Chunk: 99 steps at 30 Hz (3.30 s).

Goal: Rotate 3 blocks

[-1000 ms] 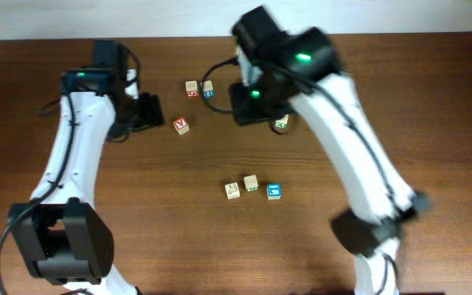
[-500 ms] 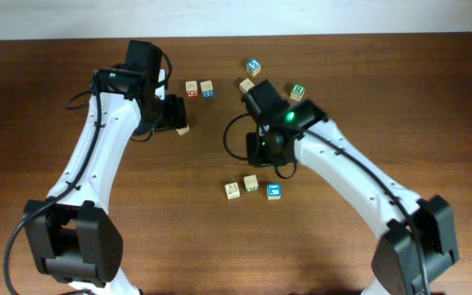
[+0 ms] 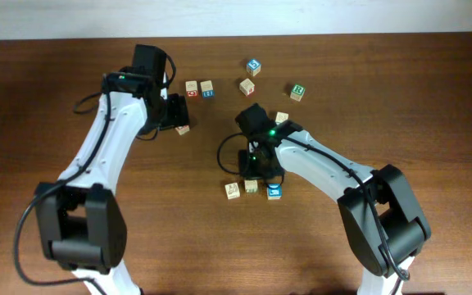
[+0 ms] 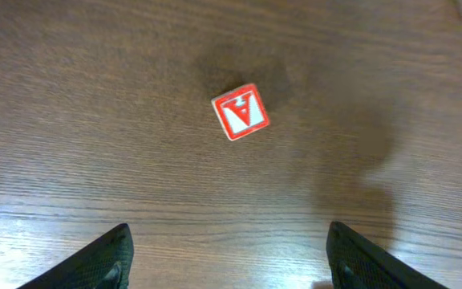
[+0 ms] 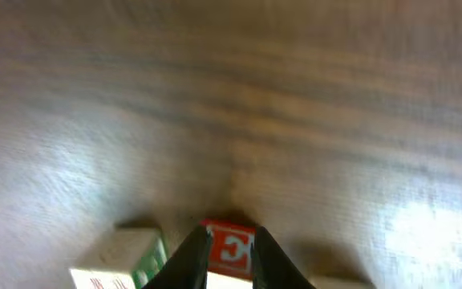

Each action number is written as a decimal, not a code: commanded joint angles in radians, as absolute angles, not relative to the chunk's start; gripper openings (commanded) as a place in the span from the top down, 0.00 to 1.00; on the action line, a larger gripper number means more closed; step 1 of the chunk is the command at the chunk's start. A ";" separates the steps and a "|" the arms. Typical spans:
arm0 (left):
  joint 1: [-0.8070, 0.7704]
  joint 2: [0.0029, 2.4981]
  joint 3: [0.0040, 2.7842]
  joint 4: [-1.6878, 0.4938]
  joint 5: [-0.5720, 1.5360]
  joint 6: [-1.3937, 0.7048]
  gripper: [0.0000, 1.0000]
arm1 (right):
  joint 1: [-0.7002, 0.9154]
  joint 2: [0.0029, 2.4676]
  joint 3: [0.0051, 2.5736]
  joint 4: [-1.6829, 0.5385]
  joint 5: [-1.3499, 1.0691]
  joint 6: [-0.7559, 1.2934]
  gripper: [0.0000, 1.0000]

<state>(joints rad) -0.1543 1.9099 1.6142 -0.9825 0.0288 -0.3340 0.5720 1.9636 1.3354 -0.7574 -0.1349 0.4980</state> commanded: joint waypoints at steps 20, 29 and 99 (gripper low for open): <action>-0.268 1.848 1.650 -1.268 0.094 -0.271 0.80 | 0.462 1.843 1.532 -1.303 -0.058 0.506 0.78; -0.389 1.851 1.423 -1.053 0.135 -0.374 1.00 | 0.463 1.846 1.239 -0.981 -0.056 0.565 0.79; -0.028 1.834 1.311 -0.850 0.288 -0.259 0.46 | 0.783 1.852 1.356 -1.033 -0.113 0.761 0.96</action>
<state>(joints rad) -0.0593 1.8595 1.2945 -0.8486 0.2882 -0.2756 0.7372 1.8709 1.3849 -1.0599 -0.1577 0.6796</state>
